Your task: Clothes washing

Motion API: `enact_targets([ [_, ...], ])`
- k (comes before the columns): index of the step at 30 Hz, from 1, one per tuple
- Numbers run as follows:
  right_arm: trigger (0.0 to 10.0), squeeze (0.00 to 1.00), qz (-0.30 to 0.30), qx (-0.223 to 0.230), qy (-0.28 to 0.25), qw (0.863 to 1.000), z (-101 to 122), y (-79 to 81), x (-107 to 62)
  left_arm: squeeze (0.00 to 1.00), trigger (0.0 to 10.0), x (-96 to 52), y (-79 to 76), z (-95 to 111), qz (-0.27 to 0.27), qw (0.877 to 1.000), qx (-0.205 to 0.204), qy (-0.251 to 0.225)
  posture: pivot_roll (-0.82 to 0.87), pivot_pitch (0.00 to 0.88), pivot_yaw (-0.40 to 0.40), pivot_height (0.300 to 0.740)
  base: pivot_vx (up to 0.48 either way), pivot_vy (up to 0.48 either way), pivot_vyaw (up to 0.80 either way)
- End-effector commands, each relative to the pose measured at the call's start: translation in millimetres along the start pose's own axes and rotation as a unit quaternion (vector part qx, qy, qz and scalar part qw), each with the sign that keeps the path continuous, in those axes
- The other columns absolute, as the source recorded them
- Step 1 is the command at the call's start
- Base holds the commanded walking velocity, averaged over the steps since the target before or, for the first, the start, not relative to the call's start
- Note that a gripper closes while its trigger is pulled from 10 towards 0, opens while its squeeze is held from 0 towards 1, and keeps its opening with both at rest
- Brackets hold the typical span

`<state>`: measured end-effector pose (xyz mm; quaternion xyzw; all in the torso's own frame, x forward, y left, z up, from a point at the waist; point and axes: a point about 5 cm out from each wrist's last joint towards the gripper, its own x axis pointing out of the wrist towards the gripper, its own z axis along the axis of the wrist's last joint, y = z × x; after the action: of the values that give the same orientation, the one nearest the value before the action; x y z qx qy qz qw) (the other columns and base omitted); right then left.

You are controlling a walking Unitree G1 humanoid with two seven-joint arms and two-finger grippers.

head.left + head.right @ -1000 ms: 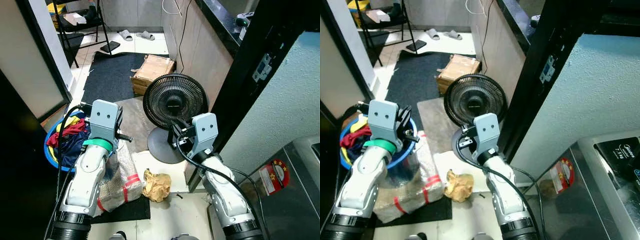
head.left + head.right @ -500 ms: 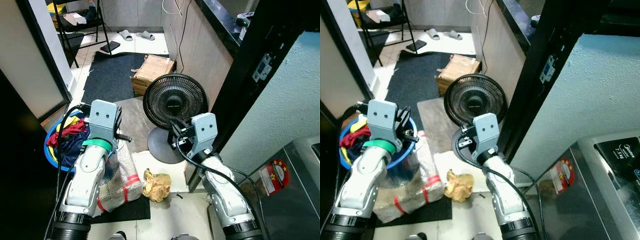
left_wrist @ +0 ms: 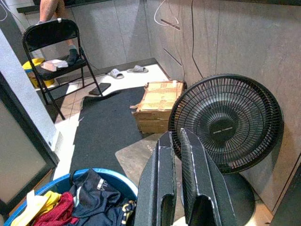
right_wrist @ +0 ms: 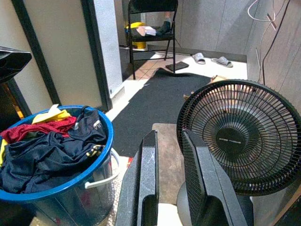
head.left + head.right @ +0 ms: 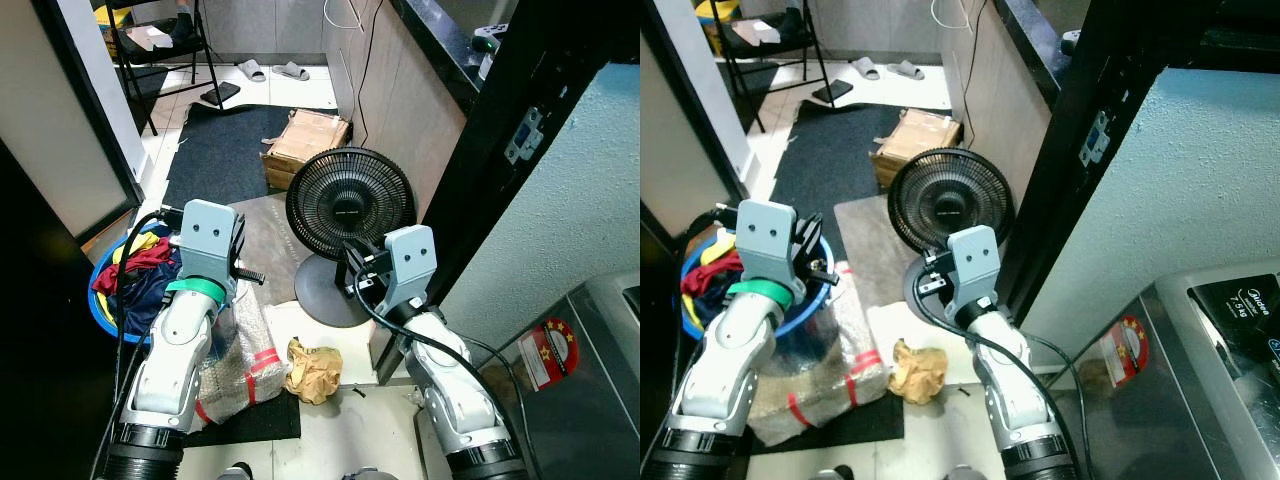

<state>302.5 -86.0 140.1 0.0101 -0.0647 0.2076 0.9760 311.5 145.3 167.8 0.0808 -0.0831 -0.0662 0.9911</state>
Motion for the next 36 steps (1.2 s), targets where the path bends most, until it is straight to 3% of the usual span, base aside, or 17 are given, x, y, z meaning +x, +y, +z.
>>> enact_targets([
  [1,10.0,0.00,0.003,0.002,0.006,1.000,-1.3,0.9,0.2,0.00,10.0,-1.0,-0.3,-2.7,0.000,1.000,0.000,0.008,0.00,0.016,-0.001,0.740,0.000,0.000,0.00],
  [8,10.0,0.00,0.001,0.002,0.007,1.000,-1.6,0.6,0.3,0.00,10.0,-0.9,0.2,-2.7,0.002,1.000,-0.001,0.008,-0.01,0.015,0.001,0.740,-0.069,0.000,0.00],
  [25,10.0,0.00,0.007,-0.006,0.014,1.000,-2.9,1.2,1.2,0.00,10.0,-0.7,0.2,-2.3,0.006,1.000,0.001,0.008,0.00,0.013,-0.001,0.740,-0.407,0.000,0.00],
  [36,10.0,0.00,0.018,-0.021,0.017,0.999,-3.9,4.4,1.9,0.00,10.0,-0.4,-0.2,-3.0,0.006,1.000,0.003,0.007,0.00,0.002,-0.002,0.740,-0.066,0.000,0.78],
])
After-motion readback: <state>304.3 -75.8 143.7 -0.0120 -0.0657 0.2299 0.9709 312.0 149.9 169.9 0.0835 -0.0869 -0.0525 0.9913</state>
